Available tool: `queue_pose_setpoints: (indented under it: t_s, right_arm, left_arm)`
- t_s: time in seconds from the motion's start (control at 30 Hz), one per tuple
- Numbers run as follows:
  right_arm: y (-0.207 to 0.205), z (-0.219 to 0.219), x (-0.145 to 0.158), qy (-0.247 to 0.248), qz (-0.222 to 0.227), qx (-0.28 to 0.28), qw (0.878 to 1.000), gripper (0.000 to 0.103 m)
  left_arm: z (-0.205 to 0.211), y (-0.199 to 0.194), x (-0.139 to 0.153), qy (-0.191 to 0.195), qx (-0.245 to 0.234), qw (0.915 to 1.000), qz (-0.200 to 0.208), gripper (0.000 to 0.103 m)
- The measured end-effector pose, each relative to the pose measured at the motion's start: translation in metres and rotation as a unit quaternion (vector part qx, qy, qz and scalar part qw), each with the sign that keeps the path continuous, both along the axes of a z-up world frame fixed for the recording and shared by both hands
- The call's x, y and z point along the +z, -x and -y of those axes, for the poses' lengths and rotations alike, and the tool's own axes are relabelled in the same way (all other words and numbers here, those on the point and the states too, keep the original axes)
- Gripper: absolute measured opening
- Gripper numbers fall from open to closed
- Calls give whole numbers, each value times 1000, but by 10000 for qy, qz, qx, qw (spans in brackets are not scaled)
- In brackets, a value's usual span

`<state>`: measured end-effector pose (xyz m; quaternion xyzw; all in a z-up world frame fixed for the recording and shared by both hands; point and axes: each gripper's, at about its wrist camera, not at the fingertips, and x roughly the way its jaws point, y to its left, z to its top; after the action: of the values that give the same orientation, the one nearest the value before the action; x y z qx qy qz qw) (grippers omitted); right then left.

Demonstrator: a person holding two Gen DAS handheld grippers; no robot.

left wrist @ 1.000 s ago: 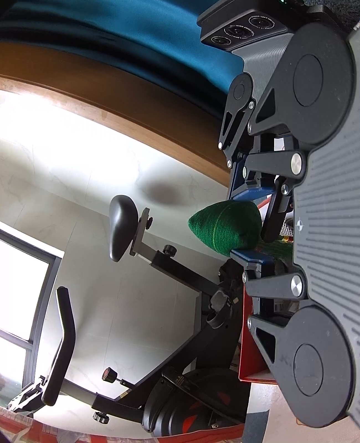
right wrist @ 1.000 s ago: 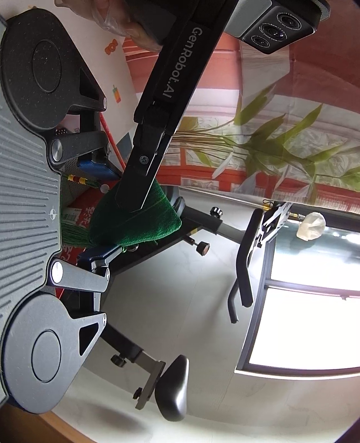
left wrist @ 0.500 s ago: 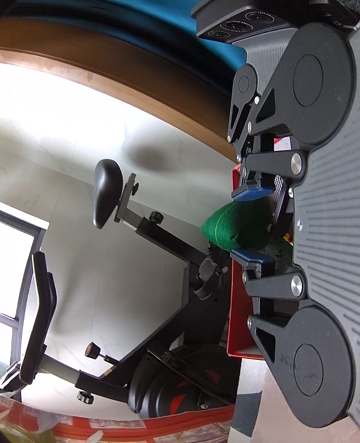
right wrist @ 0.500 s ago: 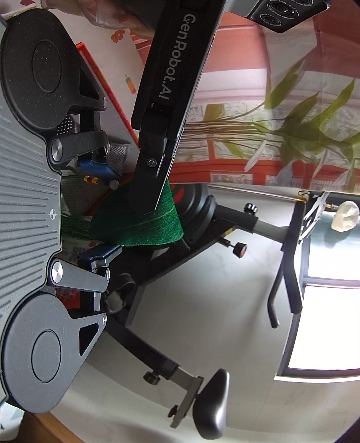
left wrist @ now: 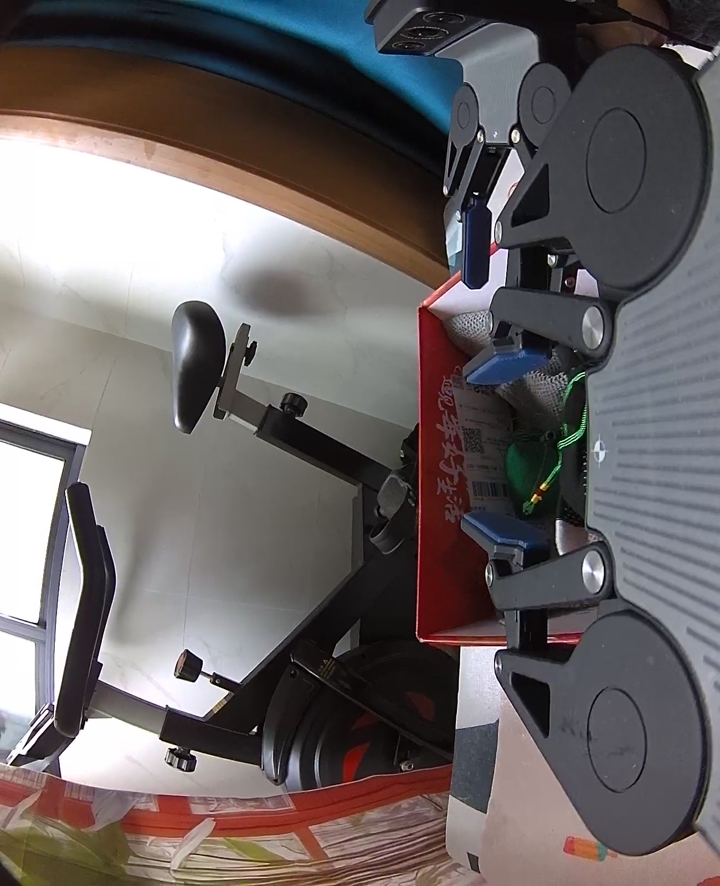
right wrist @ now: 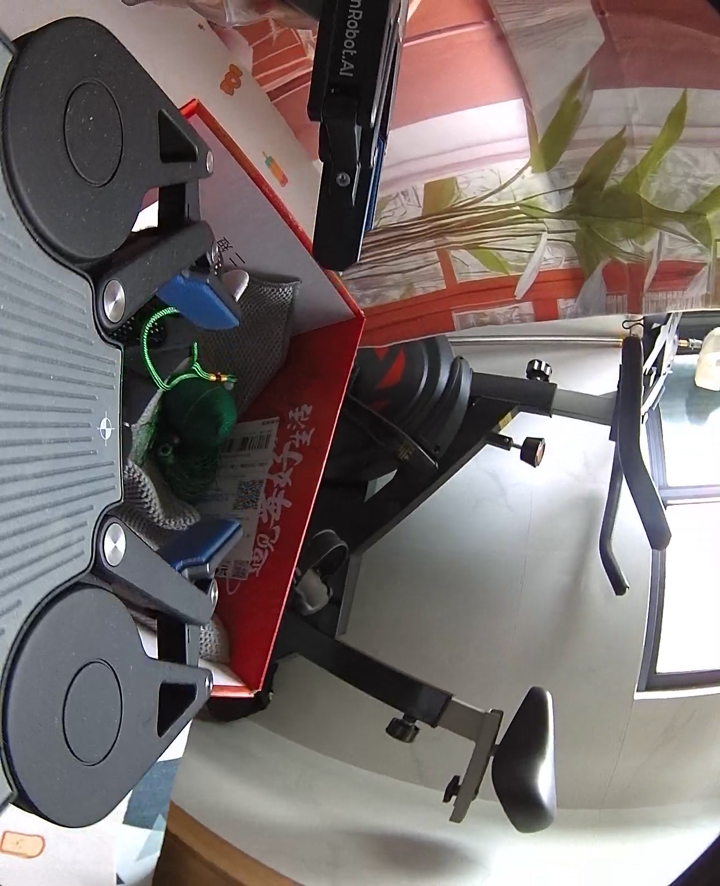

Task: Organize soft objects
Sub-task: 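Move both open grippers down to the clear plastic-wrapped package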

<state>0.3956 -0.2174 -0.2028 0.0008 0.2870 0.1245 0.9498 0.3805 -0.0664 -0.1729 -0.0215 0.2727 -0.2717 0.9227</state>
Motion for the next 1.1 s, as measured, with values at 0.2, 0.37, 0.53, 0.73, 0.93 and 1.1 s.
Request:
queue_pose_setpoints:
  t_s: [0.2, 0.37, 0.53, 0.73, 0.93, 1.1]
  right_arm:
    - [32, 3, 0, -17, -39, -144, 9999, 103]
    - [57, 7, -3, -139, -42, -210, 9997, 103]
    - [84, 5, -6, -204, 48, -254, 9995, 103]
    - [117, 6, -18, -456, 76, -348, 9983, 103]
    - [143, 10, -44, -775, -129, -572, 9953, 103]
    - [155, 13, -74, -1121, -476, -820, 9892, 103]
  left_arm:
    - [-25, 32, -3, -149, -28, 9999, 36, 99]
    - [-41, 57, -7, -286, 29, 9996, 64, 103]
    - [-56, 80, -19, -386, 219, 9990, -25, 103]
    - [-74, 97, -42, -390, 324, 9982, -318, 103]
    - [-87, 98, -68, -319, 404, 9962, -708, 103]
    - [-98, 89, -98, -161, 562, 9911, -1193, 103]
